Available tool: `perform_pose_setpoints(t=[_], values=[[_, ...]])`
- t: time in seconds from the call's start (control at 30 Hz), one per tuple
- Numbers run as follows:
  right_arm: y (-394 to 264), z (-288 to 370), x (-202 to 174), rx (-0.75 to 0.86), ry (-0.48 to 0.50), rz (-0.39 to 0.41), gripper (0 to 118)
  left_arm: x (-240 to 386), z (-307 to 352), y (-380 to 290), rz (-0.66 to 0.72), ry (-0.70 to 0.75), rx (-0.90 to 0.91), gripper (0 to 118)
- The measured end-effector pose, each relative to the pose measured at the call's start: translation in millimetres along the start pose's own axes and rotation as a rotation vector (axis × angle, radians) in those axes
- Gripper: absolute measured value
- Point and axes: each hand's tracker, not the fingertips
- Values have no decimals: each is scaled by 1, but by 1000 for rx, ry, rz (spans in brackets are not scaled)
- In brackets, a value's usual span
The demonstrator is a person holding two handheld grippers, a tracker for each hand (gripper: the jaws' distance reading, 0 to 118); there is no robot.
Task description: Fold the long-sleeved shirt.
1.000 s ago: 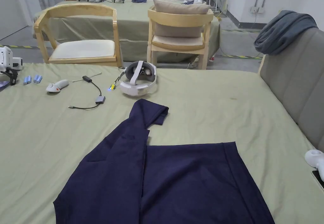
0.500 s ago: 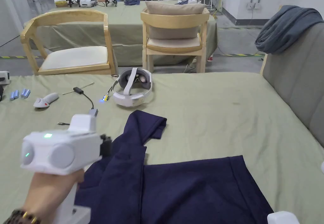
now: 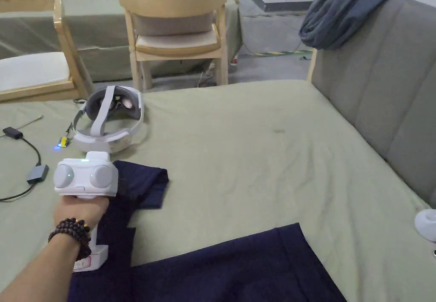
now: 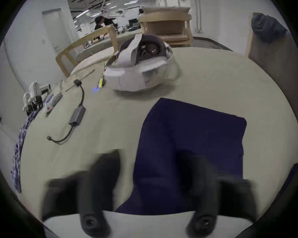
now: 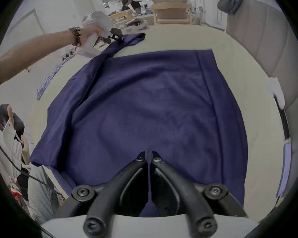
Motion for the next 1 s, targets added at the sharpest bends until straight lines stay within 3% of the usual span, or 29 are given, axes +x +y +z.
perform_pose_setpoints(t=[0.03,0.07,0.17,0.33,0.57,0.63,0.77,0.87,0.9,0.97,1.0], values=[[-5,1,1,-10,0,1,1,3,1,-1,17,-29,-30,10],[-9,1,2,-24,-7,-4,1,2,-1,-2,36,-26,-40,5],[-15,8,4,-42,-22,-4,1,-7,18,-4,31,-70,13,5],[-16,30,3,6,-41,-1,1,-39,142,-14,10,-122,178,5],[-26,71,-15,128,-53,39,1,-55,287,-141,20,-165,321,5],[-31,78,-20,137,-41,44,1,-45,299,-190,-7,-142,299,6],[-42,94,-39,146,-35,61,1,-17,255,-282,64,-69,93,6],[-52,93,-37,155,-15,67,1,-4,210,-326,84,-99,-59,8],[-55,95,-38,156,-14,65,1,-3,199,-334,92,-81,-69,9],[-58,103,-41,159,-20,73,1,0,208,-336,51,-25,141,15],[-60,106,-41,163,-26,77,1,5,225,-334,15,-10,89,15]])
